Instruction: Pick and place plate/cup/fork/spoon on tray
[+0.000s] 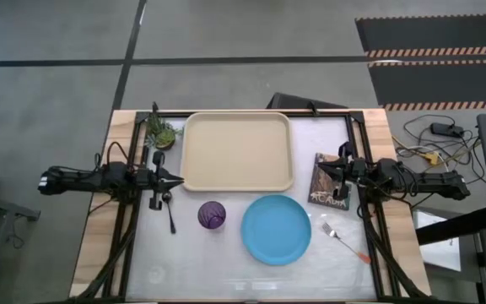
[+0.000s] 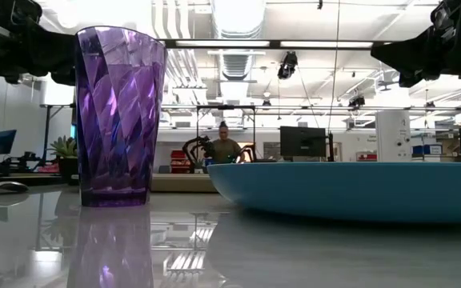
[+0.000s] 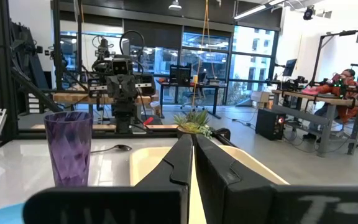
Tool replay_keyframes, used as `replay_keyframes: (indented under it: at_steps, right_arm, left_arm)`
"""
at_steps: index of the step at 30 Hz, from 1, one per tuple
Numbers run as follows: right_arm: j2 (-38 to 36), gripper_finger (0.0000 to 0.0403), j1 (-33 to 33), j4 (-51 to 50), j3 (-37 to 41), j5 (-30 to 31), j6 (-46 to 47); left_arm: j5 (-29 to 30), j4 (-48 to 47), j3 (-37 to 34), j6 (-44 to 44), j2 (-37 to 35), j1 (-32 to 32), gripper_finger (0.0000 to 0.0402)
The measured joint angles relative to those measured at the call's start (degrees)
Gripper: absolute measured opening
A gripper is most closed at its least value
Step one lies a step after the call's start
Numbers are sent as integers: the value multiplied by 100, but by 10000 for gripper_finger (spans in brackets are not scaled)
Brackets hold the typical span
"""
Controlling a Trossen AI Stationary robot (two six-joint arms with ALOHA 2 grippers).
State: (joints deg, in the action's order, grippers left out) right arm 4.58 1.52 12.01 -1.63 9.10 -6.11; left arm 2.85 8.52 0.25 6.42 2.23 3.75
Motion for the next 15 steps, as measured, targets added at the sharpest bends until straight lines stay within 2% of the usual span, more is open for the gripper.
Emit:
replay_keyframes:
  at_steps: [15]
  right_arm:
    - [2, 9, 0, 2, 0, -2, 173]
  left_arm:
    - [0, 1, 0, 0, 1, 1, 12]
